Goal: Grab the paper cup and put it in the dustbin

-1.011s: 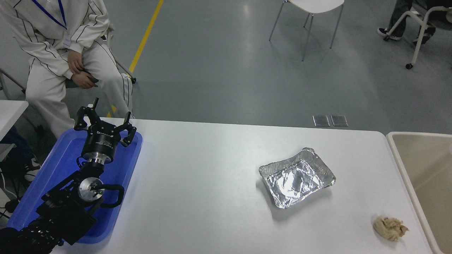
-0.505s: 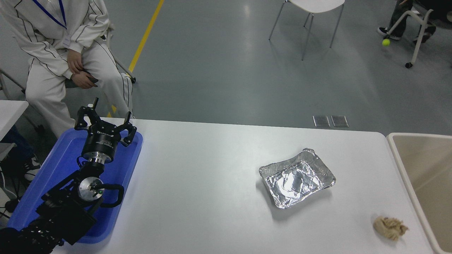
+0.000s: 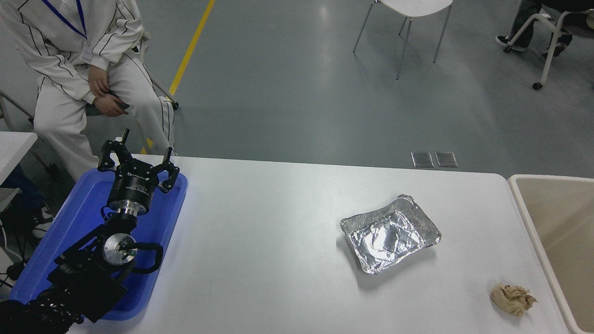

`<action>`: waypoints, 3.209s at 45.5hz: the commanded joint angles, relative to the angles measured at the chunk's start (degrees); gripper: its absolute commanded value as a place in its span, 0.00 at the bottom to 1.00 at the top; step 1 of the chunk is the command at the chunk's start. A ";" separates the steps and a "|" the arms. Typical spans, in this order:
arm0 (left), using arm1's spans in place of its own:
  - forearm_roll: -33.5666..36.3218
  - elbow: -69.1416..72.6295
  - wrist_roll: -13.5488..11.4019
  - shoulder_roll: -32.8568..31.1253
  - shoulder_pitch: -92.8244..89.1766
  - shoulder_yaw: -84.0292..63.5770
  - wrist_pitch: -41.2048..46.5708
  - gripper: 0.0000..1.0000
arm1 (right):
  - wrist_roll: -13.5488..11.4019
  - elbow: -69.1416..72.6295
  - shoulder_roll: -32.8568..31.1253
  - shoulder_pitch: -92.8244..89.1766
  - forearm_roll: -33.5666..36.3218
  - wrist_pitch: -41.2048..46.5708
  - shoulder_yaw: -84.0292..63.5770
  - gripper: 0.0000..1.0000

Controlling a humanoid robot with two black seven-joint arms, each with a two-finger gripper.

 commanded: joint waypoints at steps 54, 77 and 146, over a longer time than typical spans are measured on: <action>-0.01 0.09 0.04 -0.01 0.04 -0.06 0.00 1.00 | -1.42 -5.52 6.88 -5.32 0.56 -15.44 3.67 0.98; -0.01 0.09 0.04 -0.01 -0.05 0.03 0.00 1.00 | -1.42 6.84 0.57 2.67 -0.15 -14.91 3.23 0.99; -0.01 0.00 0.04 -0.01 -0.05 -0.06 0.00 1.00 | -1.50 69.61 10.57 85.73 -8.58 32.73 -35.71 1.00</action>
